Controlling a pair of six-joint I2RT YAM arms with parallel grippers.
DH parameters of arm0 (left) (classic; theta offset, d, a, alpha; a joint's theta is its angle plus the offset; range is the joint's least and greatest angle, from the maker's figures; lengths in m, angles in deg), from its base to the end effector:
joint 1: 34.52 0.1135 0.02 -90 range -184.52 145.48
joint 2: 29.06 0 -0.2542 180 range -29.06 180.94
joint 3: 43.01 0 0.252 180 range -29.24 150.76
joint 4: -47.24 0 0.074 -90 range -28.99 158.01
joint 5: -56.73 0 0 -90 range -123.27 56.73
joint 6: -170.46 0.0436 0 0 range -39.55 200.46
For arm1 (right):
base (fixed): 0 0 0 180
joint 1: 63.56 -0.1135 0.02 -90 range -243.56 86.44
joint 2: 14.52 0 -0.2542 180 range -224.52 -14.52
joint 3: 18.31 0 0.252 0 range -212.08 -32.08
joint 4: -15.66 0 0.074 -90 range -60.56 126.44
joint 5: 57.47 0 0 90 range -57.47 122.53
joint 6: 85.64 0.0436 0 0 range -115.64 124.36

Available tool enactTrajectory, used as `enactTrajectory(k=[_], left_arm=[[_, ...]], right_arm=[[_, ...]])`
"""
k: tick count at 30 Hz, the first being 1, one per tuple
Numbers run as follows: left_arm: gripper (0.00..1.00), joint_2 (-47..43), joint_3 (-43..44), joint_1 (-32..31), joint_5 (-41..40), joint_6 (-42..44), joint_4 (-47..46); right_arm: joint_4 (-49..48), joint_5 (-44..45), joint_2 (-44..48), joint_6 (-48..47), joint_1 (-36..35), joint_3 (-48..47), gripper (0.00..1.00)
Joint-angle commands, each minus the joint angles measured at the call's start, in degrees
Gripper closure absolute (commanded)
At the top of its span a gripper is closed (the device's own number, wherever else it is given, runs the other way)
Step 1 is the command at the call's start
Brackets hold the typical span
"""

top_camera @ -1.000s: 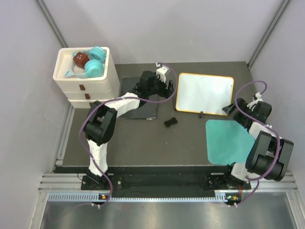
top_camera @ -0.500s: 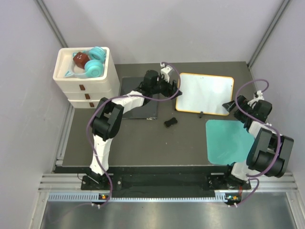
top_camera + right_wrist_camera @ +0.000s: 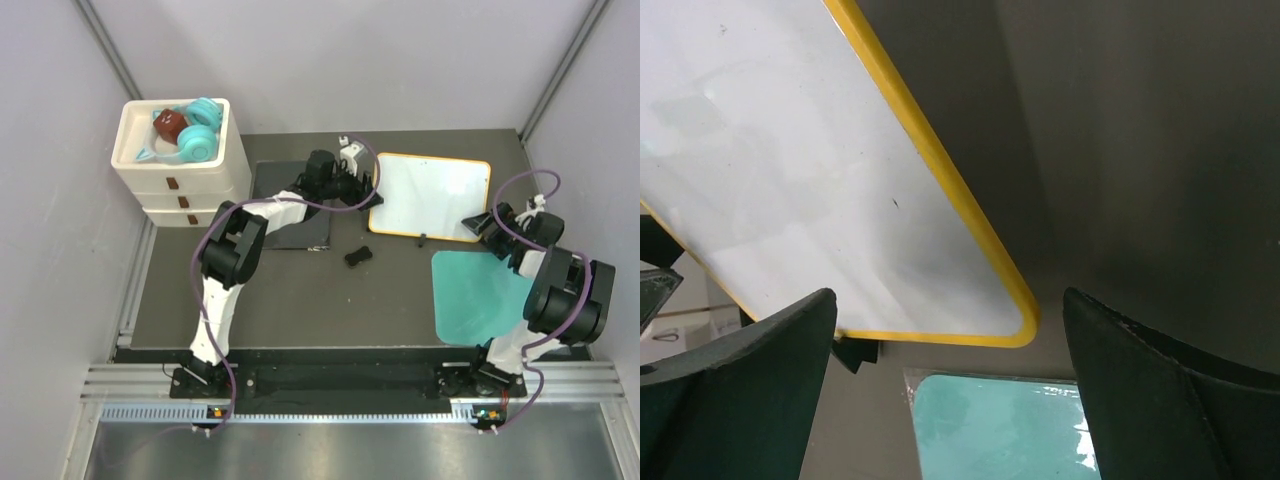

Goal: Erase the whiteboard

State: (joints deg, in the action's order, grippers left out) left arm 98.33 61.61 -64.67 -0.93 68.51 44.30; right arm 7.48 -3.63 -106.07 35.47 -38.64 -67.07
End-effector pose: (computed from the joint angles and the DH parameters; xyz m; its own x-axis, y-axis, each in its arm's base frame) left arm 0.4301 -0.2768 0.1803 -0.4649 0.0678 -0.8827 0.7801 0.5028 -0.3723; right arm 0.2844 -0.1038 0.1344 -0.4928 0.6889 -0.5315 0.1803 0.6784 0.7122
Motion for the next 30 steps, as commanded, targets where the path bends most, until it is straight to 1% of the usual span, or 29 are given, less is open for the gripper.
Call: enactTrajectory(k=[1,4,7,8,9,11,13,18,19,21,22,25,30], left_arm=[[0.25,0.31,2.40,0.09,2.38,-0.98,-3.07],[0.27,0.40,2.05,0.09,2.55,-1.06,-3.24],[0.30,0.75,2.23,0.09,3.08,-1.41,-3.50],[0.33,1.01,2.84,0.09,3.17,-1.59,-3.24],[0.34,1.62,3.37,0.09,3.61,-1.68,-3.07],[0.38,2.42,5.12,0.01,5.10,-2.20,-2.45],[0.42,3.65,6.18,-0.08,5.80,-2.55,-1.66],[0.46,4.79,7.50,-0.52,6.60,-2.65,-1.40],[0.52,4.79,7.68,-0.52,6.86,-2.73,-1.13],[0.59,5.06,8.12,-0.52,7.47,-2.82,-0.78],[0.67,5.06,8.29,-0.52,7.65,-2.99,-0.78],[0.74,4.80,8.38,-0.61,8.44,-3.70,-1.13],[0.78,3.39,8.38,-0.87,9.32,-4.14,-1.66]], right_arm=[[-6.08,-2.16,-0.65,1.58,0.47,-1.76,0.07],[-8.27,-3.91,-2.32,2.98,0.47,-1.58,0.09],[-10.91,-5.41,-3.55,4.65,0.47,-0.88,0.12],[-11.52,-5.67,-3.90,5.01,0.47,-0.70,0.12],[-12.75,-6.28,-4.08,5.53,0.47,-0.35,0.16],[-13.55,-6.90,-4.34,6.15,0.47,-0.18,0.18],[-14.34,-7.34,-4.69,6.41,0.39,0.09,0.24],[-15.83,-8.31,-5.66,7.47,-0.14,0.18,0.29],[-15.92,-8.40,-5.92,7.47,-0.23,0.18,0.30],[-15.93,-8.49,-6.01,7.47,-0.23,0.18,0.31],[-15.93,-8.57,-6.01,7.47,-0.23,0.18,0.32],[-16.01,-8.75,-5.92,7.56,-0.32,0.18,0.34],[-16.45,-9.54,-6.10,7.82,-0.58,0.18,0.37]])
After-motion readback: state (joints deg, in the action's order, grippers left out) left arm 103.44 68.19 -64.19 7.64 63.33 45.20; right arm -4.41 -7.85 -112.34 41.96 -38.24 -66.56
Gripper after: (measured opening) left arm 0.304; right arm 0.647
